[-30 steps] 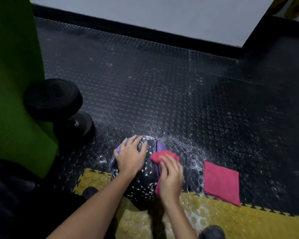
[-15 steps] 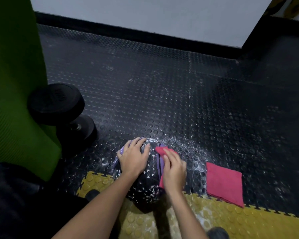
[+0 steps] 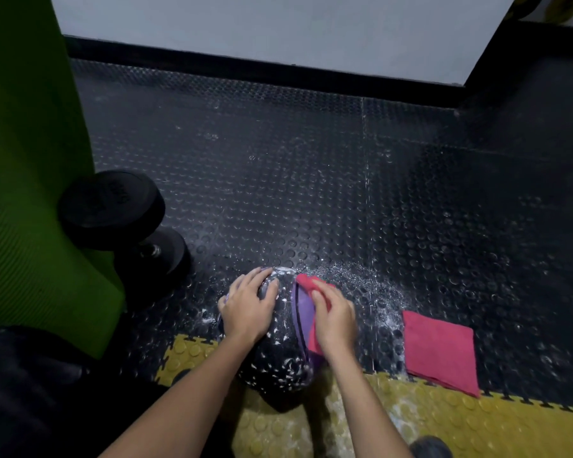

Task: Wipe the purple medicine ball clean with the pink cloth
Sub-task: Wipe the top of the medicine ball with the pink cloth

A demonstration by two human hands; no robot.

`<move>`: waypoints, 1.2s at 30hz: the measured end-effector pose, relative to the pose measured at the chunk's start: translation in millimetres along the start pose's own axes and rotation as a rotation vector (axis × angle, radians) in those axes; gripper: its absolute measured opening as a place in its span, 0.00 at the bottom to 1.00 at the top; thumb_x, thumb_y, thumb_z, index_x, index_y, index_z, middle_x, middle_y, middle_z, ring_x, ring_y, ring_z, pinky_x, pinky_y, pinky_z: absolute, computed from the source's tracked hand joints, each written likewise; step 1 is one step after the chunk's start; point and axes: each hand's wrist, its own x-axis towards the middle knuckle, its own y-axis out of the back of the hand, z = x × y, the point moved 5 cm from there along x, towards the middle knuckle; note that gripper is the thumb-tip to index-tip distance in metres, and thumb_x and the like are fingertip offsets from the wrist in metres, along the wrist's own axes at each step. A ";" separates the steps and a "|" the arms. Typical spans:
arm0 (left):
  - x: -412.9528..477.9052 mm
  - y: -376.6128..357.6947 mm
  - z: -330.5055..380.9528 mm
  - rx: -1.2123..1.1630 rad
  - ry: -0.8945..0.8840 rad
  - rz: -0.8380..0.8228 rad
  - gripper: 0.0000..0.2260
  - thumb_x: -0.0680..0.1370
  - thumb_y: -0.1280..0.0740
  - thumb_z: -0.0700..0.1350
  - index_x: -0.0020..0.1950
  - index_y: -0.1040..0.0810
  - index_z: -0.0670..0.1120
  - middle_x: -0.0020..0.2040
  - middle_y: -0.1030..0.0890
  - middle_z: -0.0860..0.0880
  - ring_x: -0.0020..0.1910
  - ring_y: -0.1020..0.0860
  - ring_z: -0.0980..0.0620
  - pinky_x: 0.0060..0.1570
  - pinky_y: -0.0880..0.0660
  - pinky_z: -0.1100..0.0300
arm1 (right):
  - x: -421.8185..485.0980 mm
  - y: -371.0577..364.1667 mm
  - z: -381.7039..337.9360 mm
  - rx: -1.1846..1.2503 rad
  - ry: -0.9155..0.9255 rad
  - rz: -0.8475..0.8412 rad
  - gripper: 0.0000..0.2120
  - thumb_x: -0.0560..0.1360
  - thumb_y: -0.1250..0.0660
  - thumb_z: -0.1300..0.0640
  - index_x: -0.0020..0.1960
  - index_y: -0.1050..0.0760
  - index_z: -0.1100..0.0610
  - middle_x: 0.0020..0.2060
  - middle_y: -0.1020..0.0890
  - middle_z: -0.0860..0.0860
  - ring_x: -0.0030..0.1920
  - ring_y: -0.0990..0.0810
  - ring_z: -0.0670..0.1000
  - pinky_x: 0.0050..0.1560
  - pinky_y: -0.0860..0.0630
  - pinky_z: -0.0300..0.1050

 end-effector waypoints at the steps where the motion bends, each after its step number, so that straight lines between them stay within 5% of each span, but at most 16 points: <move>1: -0.7 0.6 -0.7 -0.004 0.015 0.008 0.17 0.79 0.44 0.58 0.68 0.30 0.61 0.71 0.33 0.60 0.72 0.39 0.57 0.70 0.43 0.46 | 8.9 -1.5 -1.8 0.000 -0.041 -0.022 0.11 0.77 0.40 0.52 0.56 0.24 0.42 0.57 0.22 0.42 0.55 0.29 0.47 0.56 0.29 0.46; 5: -0.2 3.7 -5.1 -0.030 0.043 0.015 0.17 0.80 0.44 0.57 0.68 0.30 0.60 0.71 0.33 0.60 0.72 0.39 0.57 0.69 0.42 0.46 | -16.1 -9.4 -3.5 -0.036 0.074 0.021 0.14 0.76 0.42 0.49 0.60 0.27 0.42 0.58 0.25 0.37 0.58 0.31 0.45 0.60 0.31 0.51; 11: -1.5 13.9 -20.4 -0.157 -0.027 0.023 0.15 0.79 0.42 0.56 0.63 0.25 0.59 0.67 0.27 0.58 0.68 0.33 0.56 0.67 0.37 0.49 | -74.1 -7.5 -2.1 -0.089 0.378 0.222 0.15 0.74 0.43 0.50 0.57 0.24 0.47 0.54 0.22 0.39 0.51 0.31 0.45 0.49 0.29 0.44; 17: -5.6 18.3 -22.6 -0.128 0.055 0.000 0.12 0.80 0.42 0.51 0.62 0.27 0.53 0.65 0.28 0.53 0.65 0.31 0.50 0.64 0.35 0.49 | 8.7 -12.8 -14.2 -0.050 -0.010 -0.101 0.13 0.78 0.41 0.53 0.61 0.27 0.44 0.51 0.23 0.49 0.41 0.27 0.48 0.34 0.32 0.36; 22: -5.8 11.8 -10.8 -0.014 0.242 -0.026 0.18 0.79 0.45 0.59 0.67 0.33 0.55 0.70 0.34 0.51 0.68 0.35 0.47 0.66 0.39 0.42 | -62.1 -5.9 -14.7 -0.069 0.254 0.076 0.12 0.74 0.34 0.57 0.56 0.21 0.47 0.52 0.23 0.38 0.52 0.31 0.44 0.47 0.35 0.30; 25: -15.6 11.5 -19.5 0.034 0.198 -0.006 0.21 0.79 0.46 0.61 0.72 0.36 0.59 0.74 0.37 0.54 0.73 0.40 0.49 0.68 0.41 0.40 | -72.3 -6.3 -11.2 -0.126 0.317 0.114 0.12 0.70 0.30 0.60 0.52 0.20 0.48 0.50 0.20 0.41 0.49 0.27 0.48 0.48 0.31 0.39; 31: -22.1 12.6 -22.4 0.022 0.186 -0.009 0.21 0.80 0.47 0.60 0.72 0.37 0.60 0.75 0.40 0.55 0.74 0.43 0.49 0.69 0.43 0.39 | 11.2 -12.4 -25.7 -0.064 0.044 -0.189 0.09 0.76 0.37 0.54 0.53 0.22 0.44 0.47 0.19 0.46 0.42 0.24 0.48 0.44 0.25 0.43; 36: -19.7 12.0 -28.7 -0.001 0.157 -0.007 0.20 0.79 0.46 0.60 0.71 0.35 0.60 0.75 0.39 0.57 0.74 0.42 0.51 0.70 0.42 0.42 | -77.2 -7.5 -28.7 -0.178 0.406 0.125 0.12 0.67 0.29 0.61 0.46 0.19 0.46 0.44 0.18 0.43 0.45 0.23 0.49 0.42 0.24 0.46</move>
